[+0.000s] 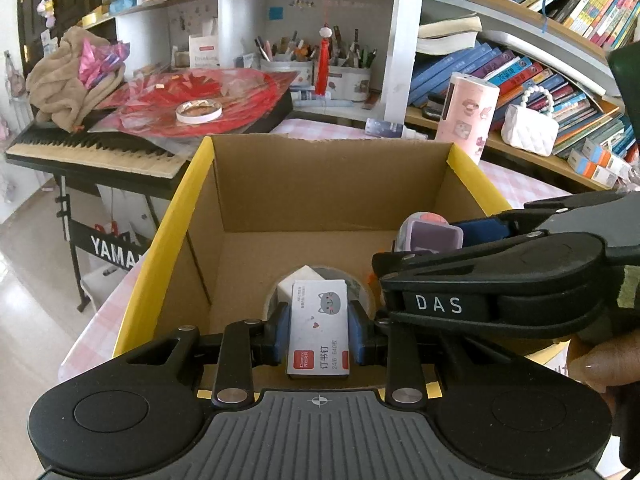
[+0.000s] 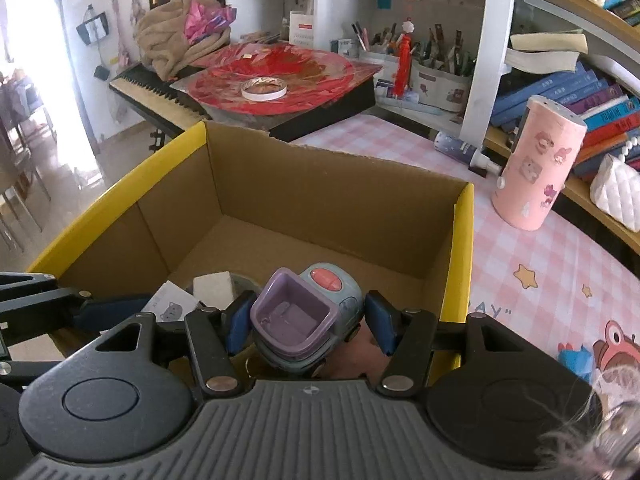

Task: Organize objects
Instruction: 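Lower the toy car and stapler box into the box and open both grippers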

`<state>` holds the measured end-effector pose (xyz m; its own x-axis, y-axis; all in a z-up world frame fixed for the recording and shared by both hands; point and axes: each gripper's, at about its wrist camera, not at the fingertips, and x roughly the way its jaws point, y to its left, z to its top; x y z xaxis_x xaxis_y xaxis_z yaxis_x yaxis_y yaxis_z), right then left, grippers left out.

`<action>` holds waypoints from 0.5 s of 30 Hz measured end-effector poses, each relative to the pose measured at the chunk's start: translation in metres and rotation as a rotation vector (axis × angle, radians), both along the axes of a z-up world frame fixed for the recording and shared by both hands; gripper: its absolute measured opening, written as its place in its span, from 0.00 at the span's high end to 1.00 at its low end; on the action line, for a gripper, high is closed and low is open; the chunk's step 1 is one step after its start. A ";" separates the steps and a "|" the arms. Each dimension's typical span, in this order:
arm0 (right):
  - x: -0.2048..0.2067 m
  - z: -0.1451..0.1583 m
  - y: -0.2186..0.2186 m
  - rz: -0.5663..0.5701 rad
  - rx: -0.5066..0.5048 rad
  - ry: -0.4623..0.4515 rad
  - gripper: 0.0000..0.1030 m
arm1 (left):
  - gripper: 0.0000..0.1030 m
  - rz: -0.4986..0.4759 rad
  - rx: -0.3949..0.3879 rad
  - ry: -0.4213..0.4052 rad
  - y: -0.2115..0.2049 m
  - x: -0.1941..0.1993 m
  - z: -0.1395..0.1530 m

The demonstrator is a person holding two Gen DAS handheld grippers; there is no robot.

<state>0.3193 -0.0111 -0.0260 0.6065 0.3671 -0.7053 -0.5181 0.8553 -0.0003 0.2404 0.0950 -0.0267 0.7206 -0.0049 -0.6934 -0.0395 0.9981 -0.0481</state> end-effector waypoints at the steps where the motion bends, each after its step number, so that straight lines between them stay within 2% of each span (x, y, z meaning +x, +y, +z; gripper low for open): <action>1: 0.000 0.000 0.000 0.002 -0.005 -0.001 0.45 | 0.72 0.001 0.002 -0.003 0.000 -0.001 0.000; 5: 0.002 -0.001 0.003 0.011 -0.033 -0.005 0.45 | 0.70 0.006 0.011 -0.010 0.000 -0.002 0.001; 9: 0.002 -0.003 0.006 0.020 -0.065 -0.008 0.43 | 0.61 0.015 0.017 -0.027 0.002 -0.007 0.003; 12: 0.002 -0.002 0.006 0.017 -0.060 0.002 0.42 | 0.59 0.020 0.021 -0.040 0.005 -0.012 0.008; 15: -0.001 0.002 0.002 -0.015 -0.007 0.026 0.38 | 0.50 0.032 0.013 -0.070 0.009 -0.020 0.015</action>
<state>0.3187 -0.0093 -0.0236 0.5935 0.3527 -0.7234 -0.5050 0.8631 0.0064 0.2202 0.1035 -0.0119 0.7670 0.0271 -0.6411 -0.0680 0.9969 -0.0393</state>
